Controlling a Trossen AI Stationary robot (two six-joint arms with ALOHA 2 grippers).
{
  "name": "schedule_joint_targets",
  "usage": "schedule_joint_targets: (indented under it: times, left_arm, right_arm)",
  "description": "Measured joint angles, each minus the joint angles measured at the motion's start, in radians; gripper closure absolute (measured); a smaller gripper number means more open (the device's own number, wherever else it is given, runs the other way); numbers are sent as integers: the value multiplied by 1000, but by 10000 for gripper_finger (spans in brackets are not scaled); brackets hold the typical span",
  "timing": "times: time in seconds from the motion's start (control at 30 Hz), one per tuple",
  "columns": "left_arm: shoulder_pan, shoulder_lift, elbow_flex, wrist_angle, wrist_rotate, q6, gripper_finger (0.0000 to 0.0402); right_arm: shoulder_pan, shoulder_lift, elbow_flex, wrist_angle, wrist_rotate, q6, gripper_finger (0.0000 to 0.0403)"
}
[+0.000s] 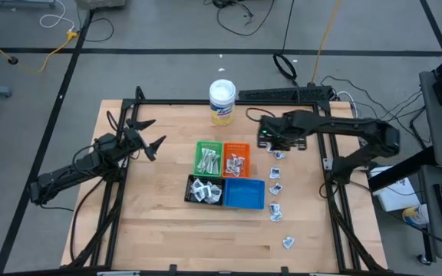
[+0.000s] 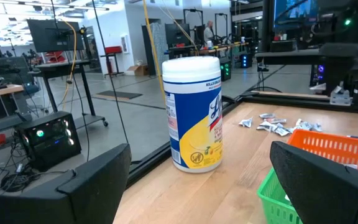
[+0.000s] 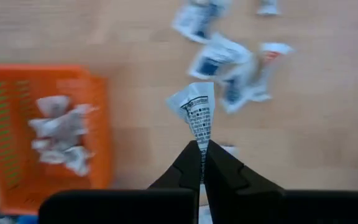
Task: Pick & Place First Aid Supplies
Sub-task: Put the ointment pack into the orange bin
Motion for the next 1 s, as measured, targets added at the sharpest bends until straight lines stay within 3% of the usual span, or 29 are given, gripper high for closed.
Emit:
schedule_joint_targets:
  times: [0.4,1.0]
  left_arm:
    - [0,0,0,0,0,0,9]
    - [0,0,0,0,0,0,9]
  right_arm:
    - [84,279,395,-17,-46,-63,402]
    - [147,534,409,127,-102,-111,397]
